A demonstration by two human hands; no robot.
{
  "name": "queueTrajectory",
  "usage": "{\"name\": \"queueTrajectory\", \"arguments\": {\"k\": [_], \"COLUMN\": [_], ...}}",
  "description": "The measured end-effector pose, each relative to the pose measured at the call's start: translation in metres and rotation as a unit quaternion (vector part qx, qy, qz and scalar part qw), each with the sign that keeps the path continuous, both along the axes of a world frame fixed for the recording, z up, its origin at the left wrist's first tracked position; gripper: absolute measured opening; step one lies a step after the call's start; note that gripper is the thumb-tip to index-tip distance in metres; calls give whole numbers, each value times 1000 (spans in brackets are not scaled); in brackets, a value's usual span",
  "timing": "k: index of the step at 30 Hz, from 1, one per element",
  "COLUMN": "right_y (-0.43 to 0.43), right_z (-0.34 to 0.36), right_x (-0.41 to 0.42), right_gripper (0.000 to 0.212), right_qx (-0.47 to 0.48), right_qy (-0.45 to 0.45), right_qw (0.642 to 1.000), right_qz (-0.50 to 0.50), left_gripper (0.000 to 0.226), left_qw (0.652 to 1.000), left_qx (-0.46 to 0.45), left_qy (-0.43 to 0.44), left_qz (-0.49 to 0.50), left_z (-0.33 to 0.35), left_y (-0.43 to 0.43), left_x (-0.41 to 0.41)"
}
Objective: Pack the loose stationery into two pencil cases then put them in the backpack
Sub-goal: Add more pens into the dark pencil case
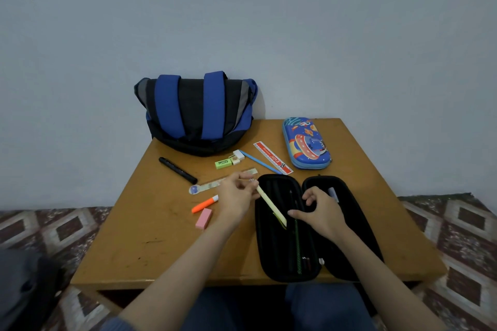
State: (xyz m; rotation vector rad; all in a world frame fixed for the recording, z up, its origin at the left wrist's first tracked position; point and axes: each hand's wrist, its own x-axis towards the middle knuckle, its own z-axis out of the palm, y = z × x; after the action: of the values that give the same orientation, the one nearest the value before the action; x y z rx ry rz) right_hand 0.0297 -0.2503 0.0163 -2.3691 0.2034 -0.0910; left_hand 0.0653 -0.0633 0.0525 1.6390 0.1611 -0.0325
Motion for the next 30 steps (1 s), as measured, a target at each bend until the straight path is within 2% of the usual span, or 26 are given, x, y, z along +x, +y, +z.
{"name": "queueTrajectory", "arguments": {"k": [6, 12, 19, 23, 26, 30], "right_y": [0, 1, 2, 2, 1, 1], "right_z": [0, -3, -3, -3, -3, -3], "right_x": [0, 1, 1, 3, 4, 4], "right_gripper": [42, 30, 26, 19, 14, 10], "right_qx": [1, -9, -7, -14, -15, -5], "right_qy": [-2, -19, -22, -27, -25, -17], "right_qw": [1000, 1000, 1000, 999, 1000, 1000], "right_qz": [0, -9, -16, -14, -11, -10], "left_gripper": [15, 23, 36, 14, 21, 22], "left_qw": [999, 989, 970, 958, 945, 931], "left_qx": [-14, 40, 203, 220, 213, 257], "left_qy": [39, 94, 70, 102, 140, 138], "left_qz": [-13, -105, -113, -151, -207, -219], "left_z": [2, -2, -10, -5, -3, -5], "left_y": [-2, -13, -33, -30, -31, -34], "left_x": [-3, -13, -13, -17, -23, -27]}}
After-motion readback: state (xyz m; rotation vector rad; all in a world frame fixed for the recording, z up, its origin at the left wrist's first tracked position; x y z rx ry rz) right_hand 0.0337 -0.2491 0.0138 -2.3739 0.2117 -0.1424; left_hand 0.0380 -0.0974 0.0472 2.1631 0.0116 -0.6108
